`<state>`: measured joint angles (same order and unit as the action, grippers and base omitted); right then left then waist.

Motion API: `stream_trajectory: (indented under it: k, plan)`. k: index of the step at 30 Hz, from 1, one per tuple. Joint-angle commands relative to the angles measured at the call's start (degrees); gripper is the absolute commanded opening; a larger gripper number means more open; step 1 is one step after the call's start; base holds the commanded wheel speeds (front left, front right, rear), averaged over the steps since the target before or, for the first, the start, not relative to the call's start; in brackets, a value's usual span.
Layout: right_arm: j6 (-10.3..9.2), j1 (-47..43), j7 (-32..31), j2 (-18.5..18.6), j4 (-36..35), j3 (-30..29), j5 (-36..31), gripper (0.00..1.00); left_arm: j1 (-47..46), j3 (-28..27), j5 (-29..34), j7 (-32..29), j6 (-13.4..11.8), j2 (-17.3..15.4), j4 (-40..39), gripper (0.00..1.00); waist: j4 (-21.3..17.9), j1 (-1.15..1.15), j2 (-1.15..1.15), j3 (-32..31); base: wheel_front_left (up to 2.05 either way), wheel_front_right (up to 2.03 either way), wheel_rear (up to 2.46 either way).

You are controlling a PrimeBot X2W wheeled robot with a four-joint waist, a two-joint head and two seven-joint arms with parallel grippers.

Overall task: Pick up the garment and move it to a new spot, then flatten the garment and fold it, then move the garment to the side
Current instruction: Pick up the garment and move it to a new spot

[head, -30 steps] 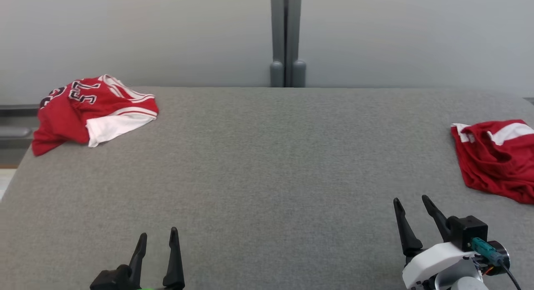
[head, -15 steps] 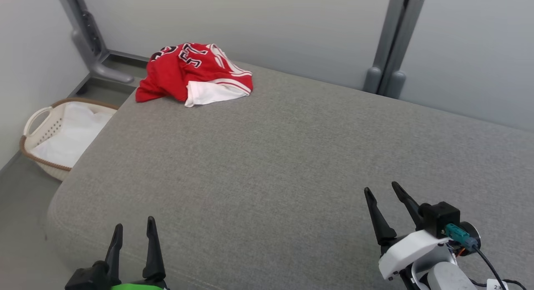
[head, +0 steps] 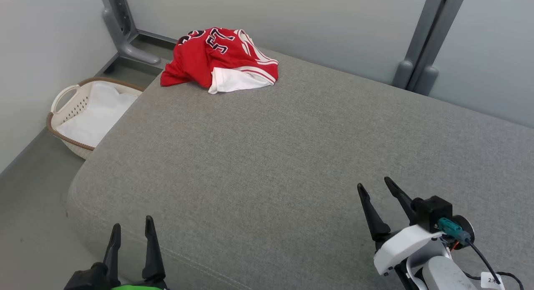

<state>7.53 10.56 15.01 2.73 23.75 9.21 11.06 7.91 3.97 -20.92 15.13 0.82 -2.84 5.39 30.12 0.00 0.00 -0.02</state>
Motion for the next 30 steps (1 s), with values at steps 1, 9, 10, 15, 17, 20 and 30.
stream_trajectory:
  k: [1, 9, 10, 15, 17, 20, 30]
  plan:
    - [-0.09, -0.49, 0.25, 0.31, -0.17, -0.57, -0.24, 1.0, -0.11, 0.33, 0.77, 0.01, 0.37, -0.1, 0.17, 1.0, -0.05, 0.0, 0.0, -0.07, 0.0, 0.0, 0.0]
    - [-0.09, -1.47, 0.25, 0.3, -1.8, -3.9, -2.47, 1.0, -10.49, -2.17, 5.34, 0.02, 3.54, -4.51, 0.38, 1.0, -0.01, 0.0, 0.0, 1.56, 0.0, 0.0, 0.0]
    - [-0.09, -1.49, 0.25, 0.31, -2.04, -4.28, -2.88, 1.0, -12.56, -2.27, 5.74, 0.01, 3.91, -5.57, 0.55, 1.0, -0.04, 0.0, 0.0, 1.95, 0.0, 0.0, 0.0]
    - [-0.09, 0.67, 0.25, 0.33, -4.04, -4.72, -5.92, 1.0, -25.82, -4.71, 4.94, -1.79, 5.26, -13.09, 0.82, 1.0, -3.69, 0.0, 0.0, 6.27, 0.0, 0.0, 0.0]
    - [-0.09, 1.4, 0.24, 0.36, -4.47, -4.65, -6.98, 1.0, -30.42, -5.13, 5.23, -3.2, 5.65, -15.78, 1.0, 1.0, -5.82, 0.0, 0.0, 8.46, 0.0, 0.0, 0.0]
    - [-0.09, 2.48, -0.49, 0.34, -5.78, -4.79, -8.5, 1.0, -37.15, -5.52, 4.0, -5.23, 5.91, -18.44, 2.27, 1.0, -8.51, 0.0, 0.0, 11.48, 0.0, 0.0, 0.0]
    - [-0.09, 5.28, -4.07, 0.28, -13.93, -5.39, -13.35, 1.0, -56.36, -2.69, -1.06, -8.66, 6.62, -22.69, 20.76, 1.0, -16.72, 0.0, 0.0, 21.18, 0.0, 0.0, 0.0]
